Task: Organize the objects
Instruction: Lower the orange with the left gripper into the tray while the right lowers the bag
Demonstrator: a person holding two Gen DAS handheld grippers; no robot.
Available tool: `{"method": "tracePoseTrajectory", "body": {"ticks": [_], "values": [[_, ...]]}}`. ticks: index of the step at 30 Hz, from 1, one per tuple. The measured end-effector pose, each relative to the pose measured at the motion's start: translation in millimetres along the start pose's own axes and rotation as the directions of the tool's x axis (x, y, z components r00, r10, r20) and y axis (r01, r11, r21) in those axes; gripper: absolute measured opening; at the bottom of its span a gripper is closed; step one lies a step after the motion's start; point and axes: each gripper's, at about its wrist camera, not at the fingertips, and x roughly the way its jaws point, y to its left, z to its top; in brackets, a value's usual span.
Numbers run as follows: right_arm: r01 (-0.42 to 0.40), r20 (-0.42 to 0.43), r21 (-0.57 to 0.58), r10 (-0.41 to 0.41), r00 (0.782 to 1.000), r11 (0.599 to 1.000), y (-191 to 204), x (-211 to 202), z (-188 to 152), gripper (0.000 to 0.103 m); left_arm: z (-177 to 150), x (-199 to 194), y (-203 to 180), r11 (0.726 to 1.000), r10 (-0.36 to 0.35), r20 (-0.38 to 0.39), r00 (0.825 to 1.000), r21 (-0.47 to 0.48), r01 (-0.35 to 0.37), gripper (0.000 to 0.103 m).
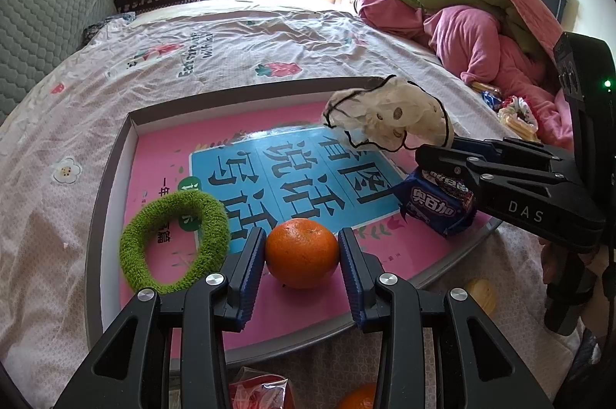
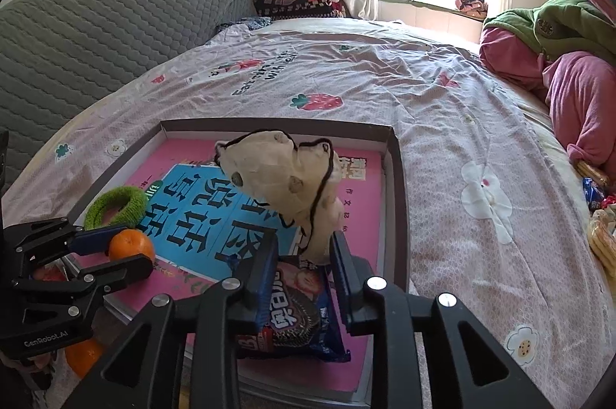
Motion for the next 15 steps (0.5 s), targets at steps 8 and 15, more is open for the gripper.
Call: {"method": "tracePoseTrajectory", "body": {"ticks": [8, 15], "values": [[0.033, -0.007, 0.008, -0.033, 0.999, 0.999, -5.2, -5.0, 0.4, 0.029, -0.4, 0.0, -0.3, 1.0, 0.002, 0.0, 1.0, 0.003, -0.002, 0.039], [0.04, 0.009, 0.028, -0.04, 0.999, 0.999, -11.0, -15.3, 0.6, 0.029, -0.2, 0.0, -1.6, 1.0, 0.012, -0.001, 1.0, 0.015, -0.012, 0.04]]}}
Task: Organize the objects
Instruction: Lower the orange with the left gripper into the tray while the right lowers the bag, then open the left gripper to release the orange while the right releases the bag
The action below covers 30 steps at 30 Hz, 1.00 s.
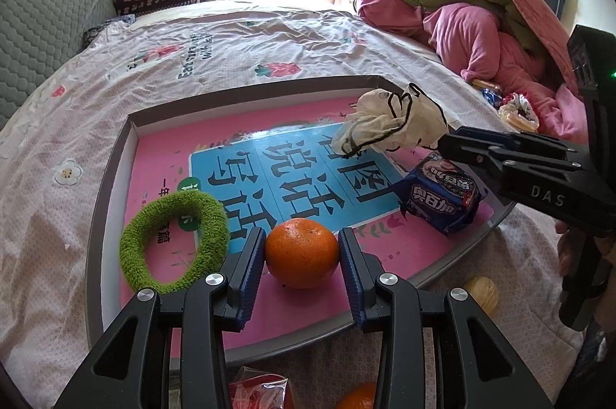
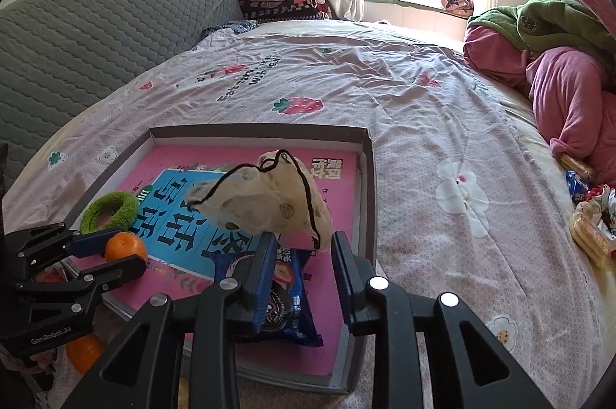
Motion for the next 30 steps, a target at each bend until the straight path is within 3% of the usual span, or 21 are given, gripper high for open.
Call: {"method": "tracePoseTrajectory", "body": {"ticks": [20, 30], "values": [[-0.034, 0.03, 0.024, 0.034, 0.999, 0.999, -1.6, -19.1, -0.4, 0.029, -1.0, -1.3, -4.1, 1.0, 0.016, -0.022, 1.0, 0.012, -0.016, 0.049], [-0.033, 0.037, 0.017, 0.032, 0.999, 0.999, 0.6, -22.0, 0.3, 0.029, 3.2, -14.1, 1.5, 0.999, 0.041, 0.005, 0.999, -0.013, -0.041, 0.051]]}}
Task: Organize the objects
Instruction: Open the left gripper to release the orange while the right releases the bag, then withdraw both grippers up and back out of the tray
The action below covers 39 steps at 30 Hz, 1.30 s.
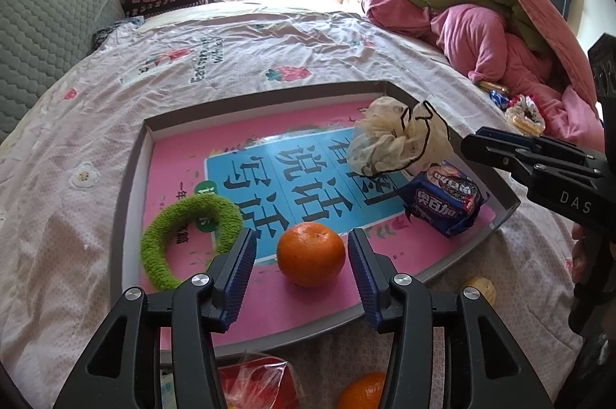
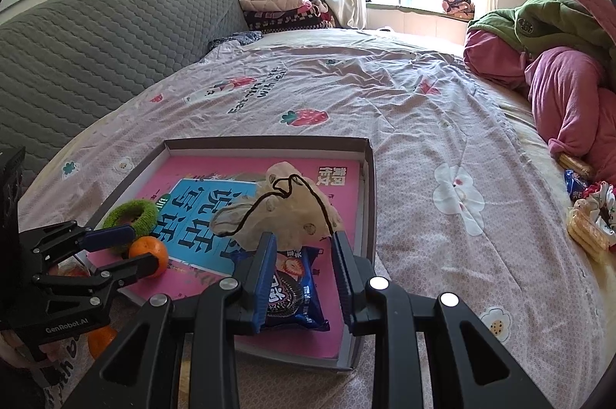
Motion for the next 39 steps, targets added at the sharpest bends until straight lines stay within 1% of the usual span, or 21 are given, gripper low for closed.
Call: {"method": "tracePoseTrajectory", "body": {"ticks": [1, 3, 5, 8, 11, 16, 21, 28, 34, 39], "values": [[0.0, 0.004, -0.001, 0.0, 1.0, 1.0, 0.3, -0.7, 0.1, 0.03, -0.4, -2.6, 0.7, 1.0, 0.002, 0.005, 1.0, -0.009, -0.002, 0.051], [-0.006, 0.013, 0.001, 0.006, 1.0, 1.0, 0.0, -3.0, 0.6, 0.034, -0.9, -7.8, 3.0, 1.0, 0.0, 0.015, 1.0, -0.031, 0.0, 0.051], [-0.015, 0.02, 0.009, 0.014, 1.0, 1.0, -0.9, -4.5, 1.3, 0.042, -1.0, -12.6, 4.0, 0.999, -0.002, 0.022, 1.0, -0.042, 0.003, 0.052], [-0.031, 0.033, 0.025, 0.03, 0.999, 0.999, -2.9, -8.6, 2.6, 0.048, -0.8, -19.5, 4.4, 0.999, 0.007, 0.033, 0.999, -0.048, -0.005, 0.053], [-0.033, 0.042, 0.029, 0.032, 0.999, 0.999, -4.2, -12.4, 4.1, 0.051, -1.5, -26.3, 7.7, 0.998, 0.008, 0.041, 0.999, -0.068, -0.005, 0.053], [-0.041, 0.055, 0.027, 0.04, 0.998, 0.999, -3.2, -17.4, 5.4, 0.052, -0.5, -37.5, 14.4, 0.996, 0.02, 0.055, 0.998, -0.093, -0.015, 0.053], [-0.047, 0.067, -0.003, 0.047, 0.997, 0.999, 3.1, -21.9, 5.1, 0.053, 3.1, -49.2, 21.4, 0.994, 0.038, 0.084, 0.996, -0.109, -0.029, 0.053], [-0.03, 0.074, -0.023, 0.031, 0.997, 0.999, 9.6, -23.3, 3.7, 0.06, 4.4, -59.5, 28.2, 0.991, 0.05, 0.1, 0.994, -0.128, -0.037, 0.053], [-0.031, 0.086, -0.021, 0.033, 0.996, 0.999, 10.4, -26.3, 3.3, 0.06, 2.8, -67.1, 29.3, 0.99, 0.069, 0.113, 0.991, -0.129, -0.054, 0.053], [-0.034, 0.097, -0.023, 0.036, 0.995, 0.999, 11.7, -31.3, 3.7, 0.06, -1.6, -70.0, 30.4, 0.989, 0.073, 0.106, 0.992, -0.138, -0.058, 0.053]]}}
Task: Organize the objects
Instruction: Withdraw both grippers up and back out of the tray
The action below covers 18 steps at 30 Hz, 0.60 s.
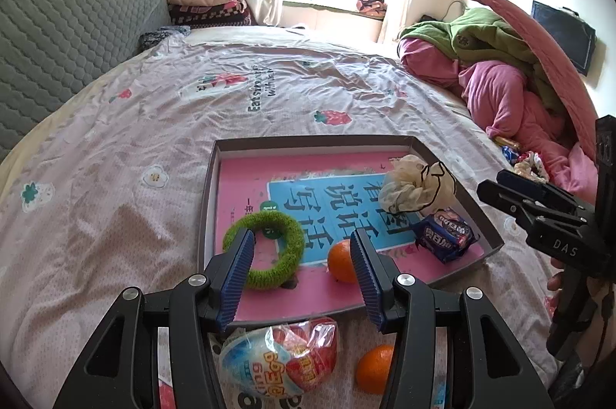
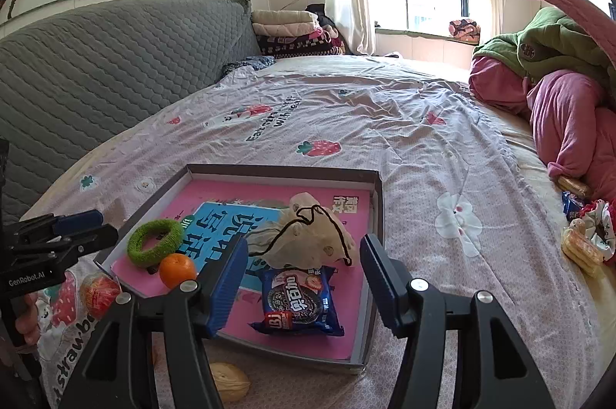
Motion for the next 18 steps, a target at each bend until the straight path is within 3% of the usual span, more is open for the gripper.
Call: {"method": "tracePoseTrajectory", "body": {"ticks": [18], "values": [[0.027, 0.023, -0.054, -0.026, 0.999, 0.998, 17.2, -14.5, -4.8, 0.06, -11.6, -25.0, -0.3, 0.998, 0.056, 0.047, 0.997, 0.022, -0.057, 0.054]]}}
